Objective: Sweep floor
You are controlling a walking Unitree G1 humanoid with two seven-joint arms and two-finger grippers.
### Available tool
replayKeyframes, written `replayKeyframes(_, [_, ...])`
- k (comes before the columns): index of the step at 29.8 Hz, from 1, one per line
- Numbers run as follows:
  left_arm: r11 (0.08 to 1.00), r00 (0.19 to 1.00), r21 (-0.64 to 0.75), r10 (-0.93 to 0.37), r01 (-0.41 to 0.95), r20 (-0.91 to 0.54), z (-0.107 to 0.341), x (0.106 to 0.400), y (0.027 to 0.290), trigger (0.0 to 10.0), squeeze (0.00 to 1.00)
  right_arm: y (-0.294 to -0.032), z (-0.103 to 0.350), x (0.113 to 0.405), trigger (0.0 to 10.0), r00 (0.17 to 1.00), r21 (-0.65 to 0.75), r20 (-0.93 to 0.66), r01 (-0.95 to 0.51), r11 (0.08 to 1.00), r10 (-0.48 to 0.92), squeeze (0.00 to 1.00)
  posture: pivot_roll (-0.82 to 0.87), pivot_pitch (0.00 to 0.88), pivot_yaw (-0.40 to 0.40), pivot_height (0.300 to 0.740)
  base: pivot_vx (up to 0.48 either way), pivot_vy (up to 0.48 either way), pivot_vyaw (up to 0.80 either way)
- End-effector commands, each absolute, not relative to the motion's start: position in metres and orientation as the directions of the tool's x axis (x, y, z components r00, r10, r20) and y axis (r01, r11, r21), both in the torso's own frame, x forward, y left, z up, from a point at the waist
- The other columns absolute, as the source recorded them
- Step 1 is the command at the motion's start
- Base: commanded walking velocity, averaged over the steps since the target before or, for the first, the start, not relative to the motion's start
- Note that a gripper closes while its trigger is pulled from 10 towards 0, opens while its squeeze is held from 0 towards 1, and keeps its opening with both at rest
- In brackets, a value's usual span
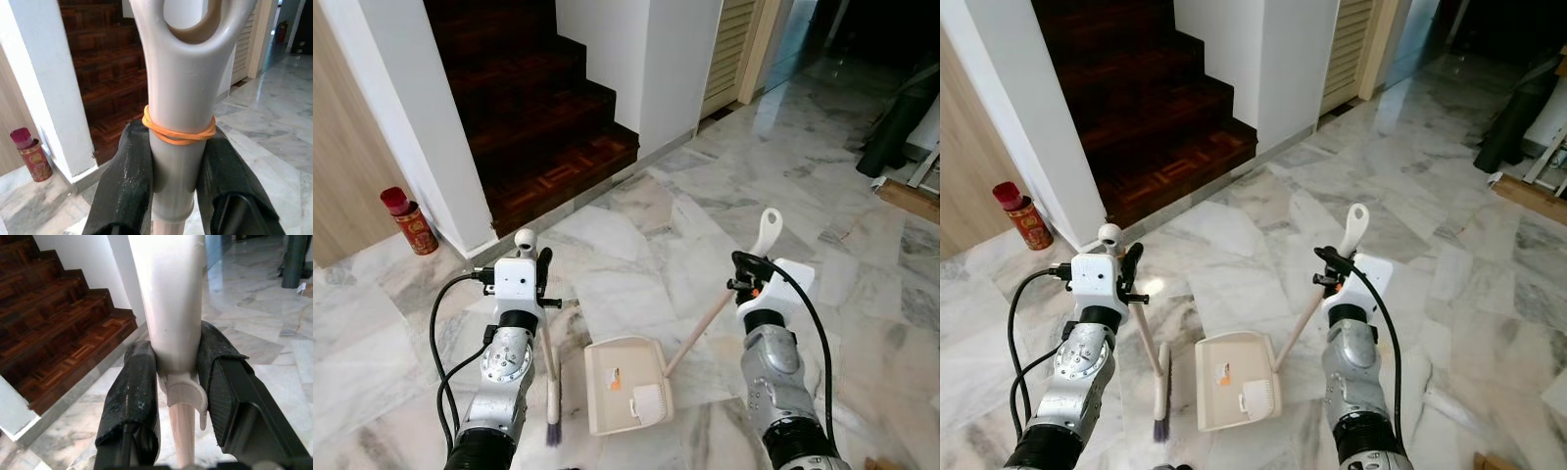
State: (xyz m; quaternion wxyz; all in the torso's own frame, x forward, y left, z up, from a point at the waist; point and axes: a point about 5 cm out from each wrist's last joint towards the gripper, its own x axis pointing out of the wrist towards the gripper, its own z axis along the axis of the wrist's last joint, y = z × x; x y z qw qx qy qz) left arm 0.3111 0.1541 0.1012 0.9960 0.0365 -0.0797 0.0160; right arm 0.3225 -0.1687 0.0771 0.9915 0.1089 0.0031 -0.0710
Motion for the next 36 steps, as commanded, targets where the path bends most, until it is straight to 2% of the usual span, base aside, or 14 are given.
replayKeyframes(1, [0.997,0.982,0.065,0.033,-0.046,0.188,0.1097,0.3136,0.1536,10.0,0.0,-0.1635,0.0848,0.3268,10.0,0.992,0.217,0.01,0.122,0.968,-0.127,0.0,0.07,0.0,-0.027,0.74,0.0,0.315,0.0])
replayKeyframes(8, [0.997,0.982,0.062,0.037,-0.05,0.187,0.1095,0.3131,0.1545,10.0,0.0,-0.1608,0.086,0.3279,10.0,0.993,0.227,0.018,0.106,0.968,-0.113,0.0,0.08,0.0,-0.029,0.74,0.0,0.315,0.61])
replayKeyframes(18, [0.997,0.981,0.061,0.033,-0.045,0.189,0.1112,0.3137,0.1534,10.0,0.0,-0.1597,0.0859,0.3283,10.0,0.993,0.226,0.018,0.106,0.968,-0.113,0.0,0.08,0.0,-0.025,0.74,0.0,0.312,0.0])
replayKeyframes(27, [0.998,0.982,0.057,0.026,-0.038,0.189,0.1112,0.3137,0.1504,10.0,0.0,-0.1594,0.0863,0.3286,10.0,0.994,0.227,0.022,0.103,0.969,-0.11,0.0,0.08,0.0,-0.025,0.74,0.0,0.312,0.54])
replayKeyframes(36, [0.998,0.982,0.052,0.028,-0.038,0.187,0.1112,0.3138,0.1495,10.0,0.0,-0.1616,0.0876,0.3291,10.0,0.991,0.249,0.024,0.118,0.961,-0.128,0.0,0.08,0.0,-0.028,0.74,0.0,0.312,0.0])
